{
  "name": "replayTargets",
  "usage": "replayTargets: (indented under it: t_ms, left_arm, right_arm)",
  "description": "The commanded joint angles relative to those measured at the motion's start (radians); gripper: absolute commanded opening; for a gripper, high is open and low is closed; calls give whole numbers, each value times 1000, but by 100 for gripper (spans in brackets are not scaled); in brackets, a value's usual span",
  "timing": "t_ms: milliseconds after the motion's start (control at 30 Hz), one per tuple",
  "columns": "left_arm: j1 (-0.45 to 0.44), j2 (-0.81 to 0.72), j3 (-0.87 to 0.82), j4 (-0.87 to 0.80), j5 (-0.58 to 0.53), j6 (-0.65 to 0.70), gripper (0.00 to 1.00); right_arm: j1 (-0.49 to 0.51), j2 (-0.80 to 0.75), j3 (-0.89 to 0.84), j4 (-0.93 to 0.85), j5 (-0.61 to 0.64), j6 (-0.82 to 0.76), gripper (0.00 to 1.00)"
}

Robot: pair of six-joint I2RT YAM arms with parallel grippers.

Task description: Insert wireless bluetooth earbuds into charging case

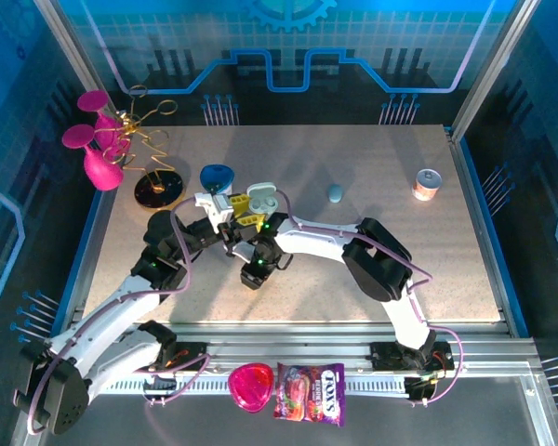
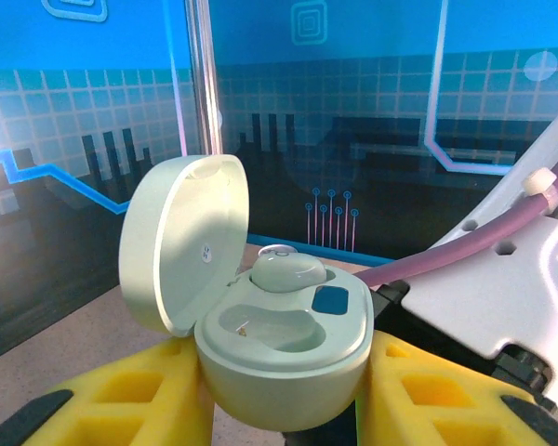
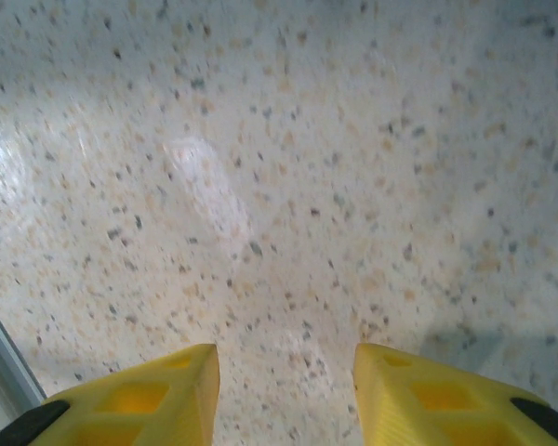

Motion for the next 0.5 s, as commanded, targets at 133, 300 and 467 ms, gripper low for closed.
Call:
replayTargets:
  t_ms: [133, 300, 467]
  left_arm:
    - [-1, -30, 48, -5, -26, 29, 38]
    - [-1, -27, 56, -9, -23, 32, 38]
    - [-1, -17, 60, -3, -16, 25, 38]
  right_arm:
    - [1, -82, -74, -9, 35, 43, 42]
    - [-25, -125, -124, 19, 96, 106, 41]
    - [-72, -158, -168, 32, 128, 146, 41]
